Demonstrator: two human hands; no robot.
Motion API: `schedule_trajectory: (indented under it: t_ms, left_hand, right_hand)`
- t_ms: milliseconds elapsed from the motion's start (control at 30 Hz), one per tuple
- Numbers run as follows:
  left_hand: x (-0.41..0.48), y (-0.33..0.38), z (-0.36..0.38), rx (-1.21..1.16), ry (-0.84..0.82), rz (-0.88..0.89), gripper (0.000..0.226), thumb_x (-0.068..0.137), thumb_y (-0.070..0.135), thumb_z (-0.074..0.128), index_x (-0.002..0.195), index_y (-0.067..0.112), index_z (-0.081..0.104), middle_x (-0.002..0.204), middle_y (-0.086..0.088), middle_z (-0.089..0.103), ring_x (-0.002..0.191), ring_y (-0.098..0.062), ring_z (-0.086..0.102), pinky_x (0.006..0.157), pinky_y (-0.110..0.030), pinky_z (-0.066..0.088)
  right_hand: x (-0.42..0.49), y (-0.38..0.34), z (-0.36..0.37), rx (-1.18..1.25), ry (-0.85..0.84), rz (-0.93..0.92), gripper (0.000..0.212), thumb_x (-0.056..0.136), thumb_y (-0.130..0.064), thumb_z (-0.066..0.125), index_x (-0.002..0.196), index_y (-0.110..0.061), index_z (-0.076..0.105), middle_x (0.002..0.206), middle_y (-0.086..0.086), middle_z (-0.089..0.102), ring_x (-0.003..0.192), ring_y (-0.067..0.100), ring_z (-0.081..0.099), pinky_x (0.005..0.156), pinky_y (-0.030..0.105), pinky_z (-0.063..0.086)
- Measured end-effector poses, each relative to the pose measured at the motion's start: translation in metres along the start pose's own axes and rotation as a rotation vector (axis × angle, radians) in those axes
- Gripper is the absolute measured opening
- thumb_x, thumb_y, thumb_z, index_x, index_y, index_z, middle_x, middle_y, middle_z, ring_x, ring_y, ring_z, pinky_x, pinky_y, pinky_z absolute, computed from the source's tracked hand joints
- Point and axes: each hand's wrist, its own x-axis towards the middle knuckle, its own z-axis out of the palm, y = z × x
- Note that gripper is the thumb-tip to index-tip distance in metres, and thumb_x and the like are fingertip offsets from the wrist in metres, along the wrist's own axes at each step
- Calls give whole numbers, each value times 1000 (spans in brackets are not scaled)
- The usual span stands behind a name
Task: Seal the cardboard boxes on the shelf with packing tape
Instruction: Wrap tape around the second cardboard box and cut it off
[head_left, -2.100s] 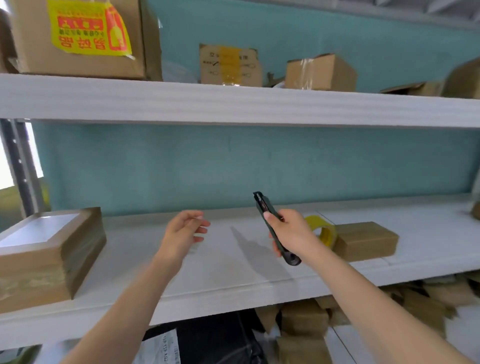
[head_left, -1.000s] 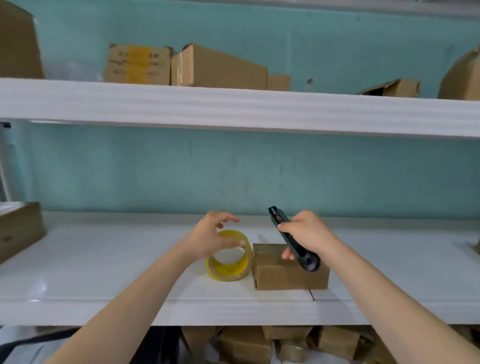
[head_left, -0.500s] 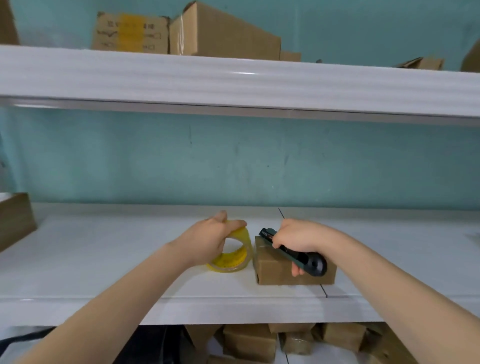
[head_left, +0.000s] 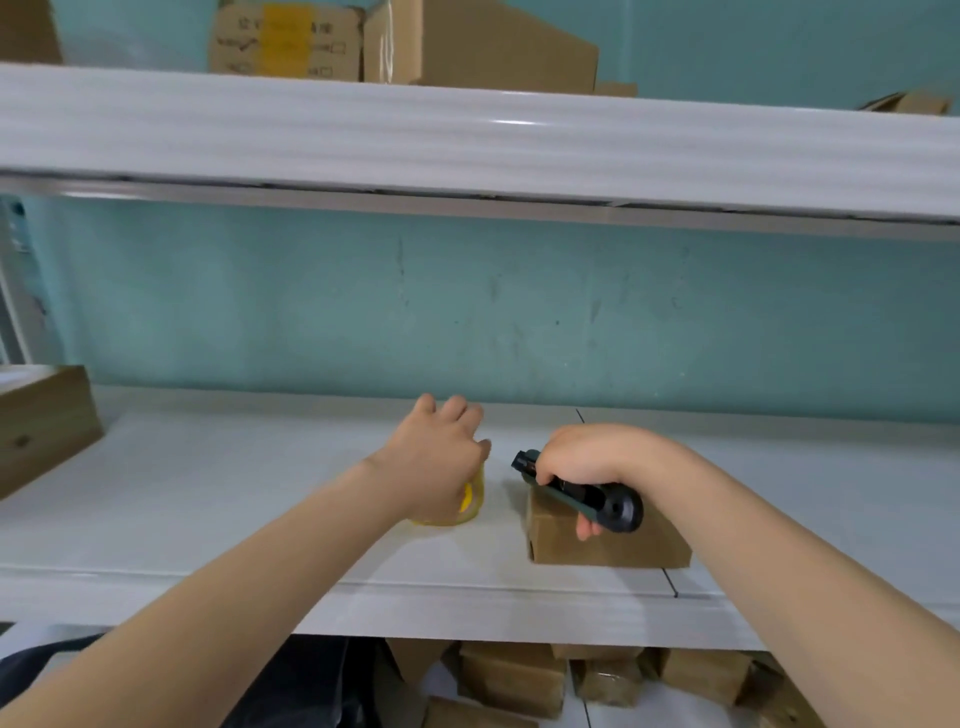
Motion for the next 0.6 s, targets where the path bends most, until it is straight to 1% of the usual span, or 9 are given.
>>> schedule_trajectory:
  t_ms: [33,100,133,200,233,267,367,467,600]
  left_hand:
    - [0,5,-3,26,-8,16,35,77,27,47,106,10,57,108,-15,50,99,-29,41,69,-37,19]
    - [0,14,-3,28,-32,16,39,77,34,47,104,6,55,104,-16,51,97,-29,42,70,-38,19]
    - [0,16,-1,4,-33,-9,49,77,40,46,110,4,54,106,-17,51,99,-30,43,73,-39,23]
    - [-2,18,3,-77,-32,-71,69,79,52,40,132,7,43,112,-19,49,105,-33,43,81,-43,29]
    - [-2,19,5,-100,-27,-87,71,81,55,37,139,13,36,115,-20,49,108,-34,43,83,-44,30]
    - [-2,21,6,-101,-15,-100,67,84,56,35,140,18,35,116,-21,48,111,-35,42,85,-46,30]
    - [1,31,8,-73,-32,-171,46,94,39,35,131,14,46,128,-28,44,128,-45,32,93,-50,30]
    - [5,37,10,-44,-56,-213,43,96,31,33,131,9,47,137,-32,38,136,-52,18,100,-54,26]
    - [4,35,12,-58,-33,-206,44,96,31,32,132,11,47,139,-29,37,138,-49,17,101,-54,25]
  right_hand:
    - [2,-3,1,-20,1,5,21,92,-12,32,78,1,40,39,14,59,30,21,55,40,17,43]
    - [4,-8,1,-61,-2,6,22,91,-9,34,73,1,41,44,16,63,31,20,55,38,14,40]
    - [5,-8,1,-82,-7,14,22,91,-8,35,72,1,41,46,16,64,32,19,55,38,14,39]
    - [4,-10,2,-46,-8,47,23,92,-9,33,74,3,40,41,16,60,30,21,55,38,15,41]
    - [5,-10,2,-31,-9,56,22,92,-10,33,75,3,39,38,16,58,29,22,55,39,16,42]
    - [4,-11,3,-25,-11,59,21,92,-10,33,76,3,39,38,15,58,29,22,55,39,16,43]
    - [6,-11,2,-16,-12,73,22,92,-11,33,75,1,39,38,14,59,30,22,56,43,18,43]
    - [4,-8,1,2,-11,83,24,92,-13,35,73,1,40,41,14,59,31,22,57,44,20,44]
    - [0,-2,-5,-2,-67,104,27,92,-19,38,73,1,41,47,15,63,33,23,51,45,19,37]
